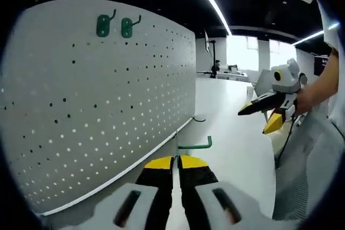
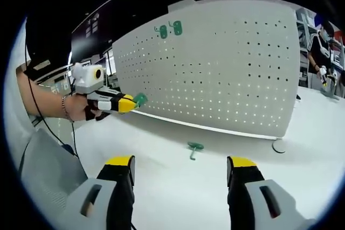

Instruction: Insert the hook assembly into the mounting plate slot until the hook locks in place.

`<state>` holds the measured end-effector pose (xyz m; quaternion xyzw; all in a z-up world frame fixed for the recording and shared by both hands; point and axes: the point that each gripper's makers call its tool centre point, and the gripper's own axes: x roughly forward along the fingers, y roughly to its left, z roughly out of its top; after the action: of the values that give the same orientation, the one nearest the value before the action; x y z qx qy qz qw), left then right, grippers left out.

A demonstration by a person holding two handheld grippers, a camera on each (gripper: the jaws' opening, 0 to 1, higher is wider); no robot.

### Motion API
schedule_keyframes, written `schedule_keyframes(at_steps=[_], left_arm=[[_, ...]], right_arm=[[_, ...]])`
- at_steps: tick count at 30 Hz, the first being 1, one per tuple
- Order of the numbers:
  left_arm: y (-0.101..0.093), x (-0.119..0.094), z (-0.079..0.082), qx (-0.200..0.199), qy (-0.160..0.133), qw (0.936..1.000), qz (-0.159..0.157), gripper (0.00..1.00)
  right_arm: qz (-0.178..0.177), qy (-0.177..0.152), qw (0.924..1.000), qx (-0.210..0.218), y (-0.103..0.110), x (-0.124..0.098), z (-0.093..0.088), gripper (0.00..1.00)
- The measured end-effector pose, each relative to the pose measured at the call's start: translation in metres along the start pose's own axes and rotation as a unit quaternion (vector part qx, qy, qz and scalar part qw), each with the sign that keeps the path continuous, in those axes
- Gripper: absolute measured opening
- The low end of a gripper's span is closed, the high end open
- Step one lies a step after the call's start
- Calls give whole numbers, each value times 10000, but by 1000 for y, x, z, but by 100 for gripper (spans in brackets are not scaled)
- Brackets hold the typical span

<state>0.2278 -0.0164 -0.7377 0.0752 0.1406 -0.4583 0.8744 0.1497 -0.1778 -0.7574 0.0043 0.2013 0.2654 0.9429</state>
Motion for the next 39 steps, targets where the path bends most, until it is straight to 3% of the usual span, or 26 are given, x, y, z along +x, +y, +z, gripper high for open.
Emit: schedule_keyframes(at_steps=[20,39], left_arm=[[-6,-29,29,-126,-556,9981,242,3],[-8,-59,74,-362,-1340,9891,490,3]], right_arm=[[91,-94,9999,-69,8,1,9,67],[141,-161,9997,-74,13,1,13,67]])
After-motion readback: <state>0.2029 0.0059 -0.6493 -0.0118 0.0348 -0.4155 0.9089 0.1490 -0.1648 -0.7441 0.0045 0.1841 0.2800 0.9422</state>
